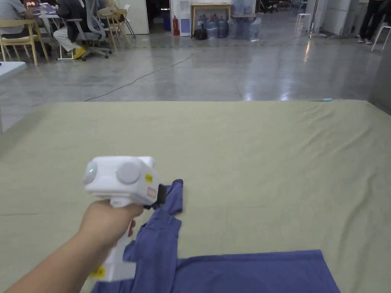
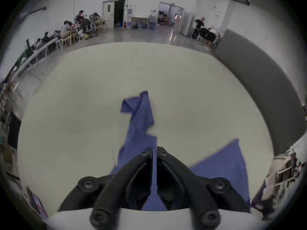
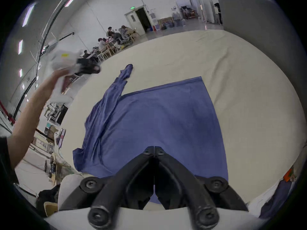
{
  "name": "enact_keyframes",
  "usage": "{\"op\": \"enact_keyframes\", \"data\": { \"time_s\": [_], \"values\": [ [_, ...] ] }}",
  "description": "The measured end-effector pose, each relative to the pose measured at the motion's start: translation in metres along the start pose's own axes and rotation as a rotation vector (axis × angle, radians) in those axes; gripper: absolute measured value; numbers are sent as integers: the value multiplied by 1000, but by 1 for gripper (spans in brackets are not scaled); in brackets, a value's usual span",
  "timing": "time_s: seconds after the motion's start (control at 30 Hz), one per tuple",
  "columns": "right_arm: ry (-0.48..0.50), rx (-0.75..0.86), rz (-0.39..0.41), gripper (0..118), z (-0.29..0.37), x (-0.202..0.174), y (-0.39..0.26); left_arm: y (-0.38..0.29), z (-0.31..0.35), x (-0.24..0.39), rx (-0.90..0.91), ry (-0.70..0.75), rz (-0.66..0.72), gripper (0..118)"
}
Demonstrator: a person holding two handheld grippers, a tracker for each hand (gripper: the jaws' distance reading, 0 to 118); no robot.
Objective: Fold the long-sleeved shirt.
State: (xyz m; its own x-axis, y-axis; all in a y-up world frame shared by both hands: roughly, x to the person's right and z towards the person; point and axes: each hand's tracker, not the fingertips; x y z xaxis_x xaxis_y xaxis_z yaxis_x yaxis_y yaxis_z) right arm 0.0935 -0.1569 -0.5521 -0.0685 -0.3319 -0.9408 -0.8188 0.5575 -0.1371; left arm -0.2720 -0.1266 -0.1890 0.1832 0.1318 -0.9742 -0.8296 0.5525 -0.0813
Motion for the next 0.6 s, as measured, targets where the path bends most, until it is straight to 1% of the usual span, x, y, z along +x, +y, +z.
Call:
{"op": "enact_keyframes", "data": {
  "time_s": [0.03, 0.07, 0.1, 0.17, 0.2, 0.27, 0.33, 0.4, 0.43, 0.47, 0.53, 0.57, 0.6],
  "values": [
    [8, 7, 5, 0, -2, 1, 1, 16, -22, 0, -20, 29, -20, 0],
    [13, 19, 16, 0, -4, 1, 3, 32, -45, -2, -39, 41, 11, 0],
    [15, 26, 24, 0, -4, 1, 3, 41, -59, -3, -50, 74, 20, 17],
    [33, 47, 40, 0, -6, 2, 3, 59, -99, -10, -73, 87, 25, 98],
    [42, 51, 42, 0, -7, 4, 2, 62, -112, -11, -83, 107, 30, 118],
    [79, 48, 40, 0, -12, 8, -1, 70, -143, -16, -82, 109, 49, 117],
    [107, 36, 18, 0, -21, 16, -4, 71, -166, -17, -115, 129, 58, 117],
    [89, -1, -11, 0, -28, 17, -6, 65, -180, -16, -113, 132, 56, 116],
    [81, -14, -5, 0, -31, 19, -8, 62, -187, -17, -129, 117, 40, 113],
    [79, -20, 1, 0, -32, 22, -10, 59, -196, -19, -151, 132, 33, 102],
    [65, -24, 14, 0, -31, 20, -10, 56, -204, -25, -188, 203, -14, 38],
    [58, -24, 15, 0, -30, 23, -10, 54, -201, -28, -176, 214, -26, 25],
    [53, -21, 12, 0, -29, 24, -10, 54, -192, -31, -121, 194, -25, 6]
  ]
}}
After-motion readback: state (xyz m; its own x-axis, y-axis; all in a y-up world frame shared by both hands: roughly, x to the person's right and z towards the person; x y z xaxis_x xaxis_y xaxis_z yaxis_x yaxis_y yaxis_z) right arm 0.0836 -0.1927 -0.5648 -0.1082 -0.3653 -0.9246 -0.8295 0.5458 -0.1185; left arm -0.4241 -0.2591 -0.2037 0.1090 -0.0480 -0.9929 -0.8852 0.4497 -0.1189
